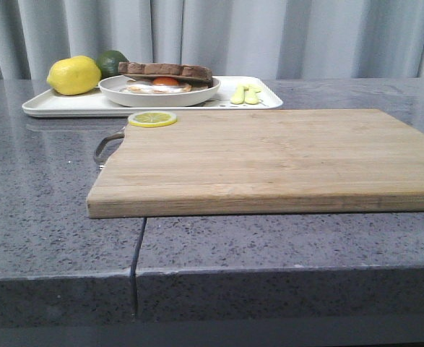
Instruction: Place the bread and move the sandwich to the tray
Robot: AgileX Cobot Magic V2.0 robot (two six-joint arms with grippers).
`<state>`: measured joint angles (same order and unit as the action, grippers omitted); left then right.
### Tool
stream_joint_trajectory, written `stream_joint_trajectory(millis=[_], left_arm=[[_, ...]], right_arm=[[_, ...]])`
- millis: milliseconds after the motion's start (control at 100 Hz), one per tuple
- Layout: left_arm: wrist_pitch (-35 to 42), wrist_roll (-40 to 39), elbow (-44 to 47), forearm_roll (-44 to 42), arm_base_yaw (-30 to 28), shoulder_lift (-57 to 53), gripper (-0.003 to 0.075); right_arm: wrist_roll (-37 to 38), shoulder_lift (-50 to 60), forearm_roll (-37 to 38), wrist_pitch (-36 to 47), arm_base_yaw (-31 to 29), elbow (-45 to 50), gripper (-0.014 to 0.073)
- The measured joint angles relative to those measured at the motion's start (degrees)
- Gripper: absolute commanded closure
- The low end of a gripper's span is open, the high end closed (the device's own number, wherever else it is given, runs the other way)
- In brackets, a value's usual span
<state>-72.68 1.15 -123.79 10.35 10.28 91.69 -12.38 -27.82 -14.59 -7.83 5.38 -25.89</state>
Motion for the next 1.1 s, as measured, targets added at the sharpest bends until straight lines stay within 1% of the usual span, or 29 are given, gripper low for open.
stream_joint_trajectory(millis=[90, 230, 440, 610, 760, 890, 990, 1060, 1100], left_arm=[[1.14, 0.75, 8.27, -2.77, 2.84, -6.36, 0.0458], [9.48, 0.76, 22.67, -3.67, 6.2, -16.92, 0.0458], [26.02, 0.54, 47.57, -3.82, 7.58, -33.94, 0.0458], [41.73, 0.43, 68.52, -3.85, 7.58, -47.12, 0.0458], [53.44, 0.3, 83.38, -3.58, 7.58, -57.48, 0.0458], [62.26, 0.17, 93.81, -1.95, 7.58, -62.62, 0.0458], [66.06, 0.17, 98.71, -1.56, 7.58, -64.24, 0.0458], [67.55, 0.17, 100.78, -1.48, 7.58, -64.38, 0.0461], [68.02, 0.17, 101.48, -1.43, 7.58, -64.49, 0.047]], right_arm=[[0.0, 0.0, 0.0, 0.0, 0.0, 0.0, 0.0167], [0.0, 0.0, -0.1, -0.03, 0.0, 0.0, 0.0167], [0.0, 0.0, -0.1, -0.88, 0.0, 0.0, 0.0167], [0.0, 0.0, -0.1, -1.65, 0.0, 0.0, 0.0167], [0.0, 0.0, -0.1, -1.74, 0.0, 0.0, 0.0167], [0.0, 0.0, -0.1, -1.74, 0.0, 0.0, 0.0172], [0.0, 0.0, -0.1, -1.74, 0.0, 0.0, 0.0221], [0.0, 0.0, -0.1, -1.74, 0.0, 0.0, 0.0293], [0.0, 0.0, -0.1, -1.74, 0.0, 0.0, 0.035]])
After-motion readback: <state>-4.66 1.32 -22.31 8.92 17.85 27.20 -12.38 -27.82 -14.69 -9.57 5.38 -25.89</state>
